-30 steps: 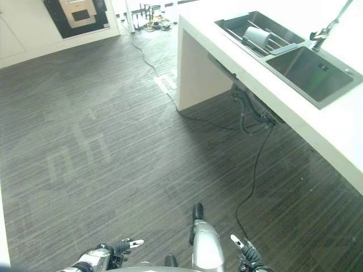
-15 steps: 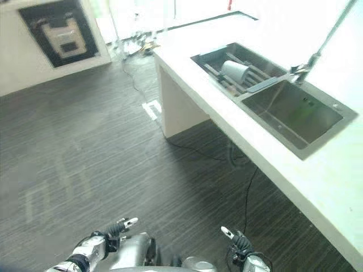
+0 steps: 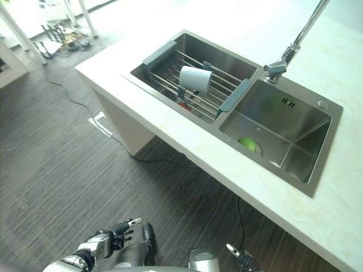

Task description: Place the dishes in the dishwasher.

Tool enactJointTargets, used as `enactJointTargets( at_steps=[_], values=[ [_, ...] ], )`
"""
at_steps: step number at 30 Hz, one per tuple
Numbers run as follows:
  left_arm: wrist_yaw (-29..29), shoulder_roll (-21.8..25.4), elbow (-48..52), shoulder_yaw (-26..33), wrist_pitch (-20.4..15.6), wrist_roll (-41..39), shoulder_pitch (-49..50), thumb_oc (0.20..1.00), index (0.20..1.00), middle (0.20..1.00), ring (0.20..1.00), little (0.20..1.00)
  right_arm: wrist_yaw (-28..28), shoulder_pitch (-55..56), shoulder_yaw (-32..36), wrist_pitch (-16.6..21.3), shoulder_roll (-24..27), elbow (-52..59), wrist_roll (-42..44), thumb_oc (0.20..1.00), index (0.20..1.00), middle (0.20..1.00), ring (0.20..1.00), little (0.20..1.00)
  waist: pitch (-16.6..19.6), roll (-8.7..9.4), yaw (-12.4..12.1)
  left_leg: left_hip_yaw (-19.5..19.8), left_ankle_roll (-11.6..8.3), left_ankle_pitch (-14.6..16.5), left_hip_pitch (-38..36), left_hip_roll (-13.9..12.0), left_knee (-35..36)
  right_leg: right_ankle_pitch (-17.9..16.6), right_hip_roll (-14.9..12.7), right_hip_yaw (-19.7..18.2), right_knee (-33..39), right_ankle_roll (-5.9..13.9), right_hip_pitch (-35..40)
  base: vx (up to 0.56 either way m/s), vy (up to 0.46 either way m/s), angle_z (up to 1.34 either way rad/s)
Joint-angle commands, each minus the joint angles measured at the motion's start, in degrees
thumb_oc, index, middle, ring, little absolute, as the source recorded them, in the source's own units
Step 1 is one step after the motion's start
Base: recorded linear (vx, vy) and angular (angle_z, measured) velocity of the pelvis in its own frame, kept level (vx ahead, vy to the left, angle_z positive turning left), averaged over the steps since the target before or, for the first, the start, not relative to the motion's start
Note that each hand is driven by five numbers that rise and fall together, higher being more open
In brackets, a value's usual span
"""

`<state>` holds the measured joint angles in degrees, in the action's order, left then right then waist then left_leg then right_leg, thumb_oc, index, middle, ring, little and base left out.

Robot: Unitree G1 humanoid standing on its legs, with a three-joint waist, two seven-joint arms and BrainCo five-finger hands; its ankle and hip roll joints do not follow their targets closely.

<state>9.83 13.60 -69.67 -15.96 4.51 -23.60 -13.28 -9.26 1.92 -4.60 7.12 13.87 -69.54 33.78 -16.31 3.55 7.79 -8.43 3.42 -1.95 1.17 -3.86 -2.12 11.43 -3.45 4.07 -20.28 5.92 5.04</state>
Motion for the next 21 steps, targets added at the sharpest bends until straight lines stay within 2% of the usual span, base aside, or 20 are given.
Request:
enactJointTargets(
  at_steps=[1,5,7,8,9,10,11,12,13,19,21],
  values=[
    [-1.3,0.0,0.6,-0.6,0.5,-0.9,2.0,1.0,1.0,1.0,1.0,1.0,0.1,0.7,-1.2,1.0,3.1,3.2,1.6,1.0,1.0,1.0,1.0,1.0,3.6,-0.89,-1.1,0.8,-0.87,7.8,5.5,-0.6,-6.5,2.5,-1.2,-0.2,3.8,0.82,-2.9,0.08,0.075,-0.25],
    [-3.8,-0.2,0.6,-1.0,0.7,-2.7,1.8,1.0,1.0,1.0,1.0,1.0,0.3,0.6,-1.1,-0.2,1.7,2.8,1.0,1.0,1.0,1.0,1.0,1.0,4.2,-0.01,-1.3,-3.6,0.15,8.2,4.8,-0.8,-4.0,0.8,-1.4,2.9,2.2,1.82,-4.3,0.03,0.055,-0.53],
    [-5.8,-0.1,0.9,-0.4,0.2,-4.0,2.3,1.0,1.0,1.0,1.0,1.0,-0.2,-0.4,-1.6,-0.6,1.1,2.6,-0.5,1.0,1.0,1.0,1.0,1.0,4.2,0.68,-2.5,-8.5,0.12,7.9,4.1,-1.5,-2.5,0.9,-2.0,8.4,2.2,2.11,-4.2,-0.08,0.023,-1.29],
    [-6.8,-0.1,0.9,0.1,0.0,-4.9,2.6,1.0,1.0,1.0,1.0,1.0,-0.4,-1.4,-2.0,-0.8,0.9,2.2,-0.4,1.0,1.0,1.0,1.0,1.0,4.1,1.53,-3.1,-11.3,-0.21,9.2,4.0,-1.4,-2.7,3.2,-1.2,12.1,4.4,1.55,-3.6,-0.06,-0.005,-1.52],
    [-7.1,-0.3,0.6,0.8,-0.3,-5.6,3.0,1.0,1.0,1.0,1.0,1.0,-0.3,-1.9,-2.6,-0.6,1.0,1.9,-0.8,1.0,1.0,1.0,1.0,1.0,3.7,1.89,-3.5,-13.5,0.01,10.4,5.0,-1.5,-5.0,2.1,-1.6,15.5,4.8,0.91,-4.9,-0.04,-0.018,-1.5],
    [-7.2,-0.4,0.5,1.1,-0.3,-5.9,3.1,1.0,1.0,1.0,1.0,1.0,-0.3,-2.1,-2.8,-0.7,1.0,2.0,-1.2,1.0,1.0,1.0,1.0,1.0,3.7,1.87,-3.8,-14.6,-0.2,10.3,5.3,-1.8,-5.5,2.4,-2.0,17.2,5.5,0.49,-4.3,-0.07,-0.082,-1.35],
    [-7.7,-0.7,0.5,1.6,-0.3,-5.8,3.2,1.0,1.0,1.0,1.0,1.0,0.4,-2.4,-2.9,-0.9,1.0,2.2,-1.3,1.0,1.0,1.0,1.0,1.0,3.7,1.83,-4.2,-15.6,-0.41,10.3,6.4,-1.8,-6.9,2.4,-1.4,18.0,8.8,-0.57,-2.6,-0.03,-0.063,-1.19],
    [-7.1,-1.2,0.4,2.4,0.1,-6.3,3.8,1.0,1.0,1.0,1.0,1.0,1.6,-2.4,-2.9,-0.6,1.3,1.8,-1.8,1.0,1.0,1.0,1.0,1.0,3.4,1.12,-3.8,-15.1,-0.54,10.3,7.0,-1.2,-8.2,2.2,-1.1,16.1,9.1,-1.2,-3.3,-0.02,-0.041,-0.85],
    [-6.7,-1.7,0.6,3.0,0.1,-6.9,4.2,1.0,1.0,1.0,1.0,1.0,1.9,-2.4,-2.9,-0.5,1.5,1.6,-1.9,1.0,1.0,1.0,1.0,1.0,3.4,0.72,-3.9,-15.9,-0.87,9.9,6.8,-1.3,-8.1,2.0,-1.4,17.1,9.7,-1.3,-2.8,0.02,0.033,-0.15],
    [-5.3,-3.2,0.7,3.1,-0.8,-6.2,6.0,1.0,1.0,1.0,1.0,1.0,2.0,-1.1,-2.0,-0.2,1.8,0.9,-3.8,1.0,1.0,1.0,1.0,1.0,4.0,-1.18,-2.8,-16.2,-1.67,9.8,7.0,-1.1,-9.0,0.6,-1.6,16.0,14.0,-1.78,-0.9,0.04,0.005,-0.07],
    [-4.7,-3.5,0.7,3.3,-0.6,-6.3,6.1,1.0,1.0,1.0,1.0,1.0,2.3,-0.2,-1.9,0.8,1.8,0.0,-4.2,1.0,1.0,1.0,1.0,1.0,4.5,-1.91,-2.1,-15.1,-2.27,9.6,5.1,-0.6,-7.6,-1.2,-1.9,16.6,16.7,-1.59,-0.6,0.05,-0.031,-0.07]
  ],
)
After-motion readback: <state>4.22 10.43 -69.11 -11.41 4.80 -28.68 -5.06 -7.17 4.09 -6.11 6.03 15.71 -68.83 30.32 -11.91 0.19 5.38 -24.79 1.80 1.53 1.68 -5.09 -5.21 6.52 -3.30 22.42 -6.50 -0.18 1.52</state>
